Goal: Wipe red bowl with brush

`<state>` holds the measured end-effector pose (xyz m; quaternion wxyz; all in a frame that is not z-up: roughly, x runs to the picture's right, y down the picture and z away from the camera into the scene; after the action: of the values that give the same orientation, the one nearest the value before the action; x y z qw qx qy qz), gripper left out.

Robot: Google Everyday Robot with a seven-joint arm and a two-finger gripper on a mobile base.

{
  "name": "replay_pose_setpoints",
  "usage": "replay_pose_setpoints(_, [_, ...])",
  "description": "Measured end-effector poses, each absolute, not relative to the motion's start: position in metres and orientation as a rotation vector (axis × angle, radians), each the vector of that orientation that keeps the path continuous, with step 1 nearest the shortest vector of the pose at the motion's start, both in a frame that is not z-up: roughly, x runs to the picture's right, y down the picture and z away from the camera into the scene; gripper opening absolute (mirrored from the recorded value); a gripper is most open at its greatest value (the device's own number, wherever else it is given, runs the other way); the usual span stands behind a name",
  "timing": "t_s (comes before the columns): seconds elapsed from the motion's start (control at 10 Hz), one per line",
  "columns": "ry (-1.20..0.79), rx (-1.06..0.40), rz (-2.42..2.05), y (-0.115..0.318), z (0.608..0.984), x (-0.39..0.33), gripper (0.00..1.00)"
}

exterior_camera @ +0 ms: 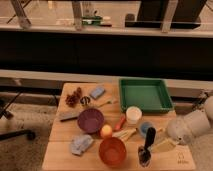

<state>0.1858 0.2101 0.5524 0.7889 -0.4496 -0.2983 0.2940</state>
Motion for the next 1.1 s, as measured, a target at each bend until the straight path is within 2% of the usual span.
replay_pose_setpoints(1.1, [-0.680,-0.990,0.560,0.205,0.526,0.128,0.00])
